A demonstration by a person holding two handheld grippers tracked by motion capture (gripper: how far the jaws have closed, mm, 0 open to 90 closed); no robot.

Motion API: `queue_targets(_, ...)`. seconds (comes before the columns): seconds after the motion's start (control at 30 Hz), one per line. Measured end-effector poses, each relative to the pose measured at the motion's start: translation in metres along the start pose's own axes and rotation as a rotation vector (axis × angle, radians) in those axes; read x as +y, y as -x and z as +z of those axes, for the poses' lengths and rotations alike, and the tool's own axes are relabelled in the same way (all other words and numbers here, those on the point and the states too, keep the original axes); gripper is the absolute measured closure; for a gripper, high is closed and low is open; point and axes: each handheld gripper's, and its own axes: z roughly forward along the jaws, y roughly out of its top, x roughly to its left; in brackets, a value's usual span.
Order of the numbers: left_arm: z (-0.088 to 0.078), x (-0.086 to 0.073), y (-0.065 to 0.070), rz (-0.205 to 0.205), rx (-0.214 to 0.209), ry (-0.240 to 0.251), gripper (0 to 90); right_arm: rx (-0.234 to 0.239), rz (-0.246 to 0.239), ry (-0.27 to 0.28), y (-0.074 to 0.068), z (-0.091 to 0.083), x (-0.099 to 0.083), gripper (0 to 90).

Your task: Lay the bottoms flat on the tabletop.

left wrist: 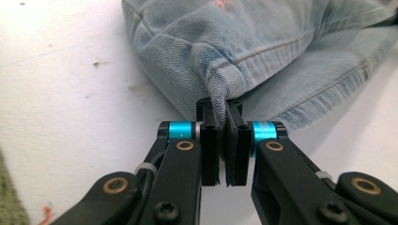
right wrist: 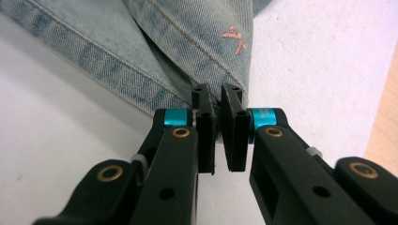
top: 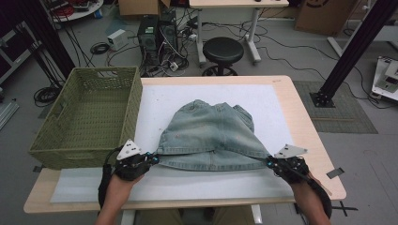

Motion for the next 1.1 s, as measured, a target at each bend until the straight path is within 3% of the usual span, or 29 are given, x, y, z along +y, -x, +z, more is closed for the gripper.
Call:
queue_targets(0.07, 0.000, -0.002, 0.002, 0.013, -0.033, -0.007, 83.6, 0.019, 0.015, 0.017, 0.001, -0.003, -0.003, 80.9)
queue_targets(0.1, 0.001, -0.004, 0.002, 0.018, -0.034, -0.017, 77.2, 0.016, 0.024, 0.031, 0.000, -0.004, -0.004, 74.9)
queue_targets(0.13, 0.001, -0.005, 0.002, 0.018, -0.029, -0.018, 67.0, 0.026, 0.036, 0.049, 0.000, -0.004, -0.004, 72.4)
queue_targets(0.27, 0.003, -0.005, 0.003, 0.018, -0.012, 0.026, 52.6, 0.059, 0.026, 0.104, -0.006, -0.002, -0.001, 69.6)
queue_targets(0.37, 0.007, 0.000, 0.003, 0.015, 0.000, 0.073, 49.3, 0.081, 0.011, 0.140, -0.012, 0.004, 0.009, 66.7)
queue_targets(0.57, 0.020, 0.011, -0.002, 0.011, 0.039, 0.117, 45.9, 0.165, 0.001, 0.185, -0.029, 0.026, 0.040, 59.1)
queue_targets(0.73, 0.029, 0.019, -0.010, -0.014, 0.064, 0.158, 43.5, 0.200, -0.026, 0.204, -0.048, 0.047, 0.067, 56.8)
queue_targets(0.87, 0.036, 0.025, -0.014, -0.039, 0.078, 0.173, 42.8, 0.189, -0.035, 0.144, -0.060, 0.072, 0.083, 53.5)
queue_targets(0.97, 0.042, 0.027, -0.016, -0.046, 0.070, 0.169, 42.8, 0.152, -0.043, 0.085, -0.066, 0.088, 0.088, 62.5)
queue_targets(1.03, 0.044, 0.028, -0.018, -0.044, 0.064, 0.161, 42.8, 0.180, -0.041, 0.070, -0.066, 0.093, 0.090, 73.5)
queue_targets(1.1, 0.047, 0.028, -0.019, -0.041, 0.060, 0.157, 42.8, 0.179, -0.048, 0.061, -0.068, 0.092, 0.092, 84.1)
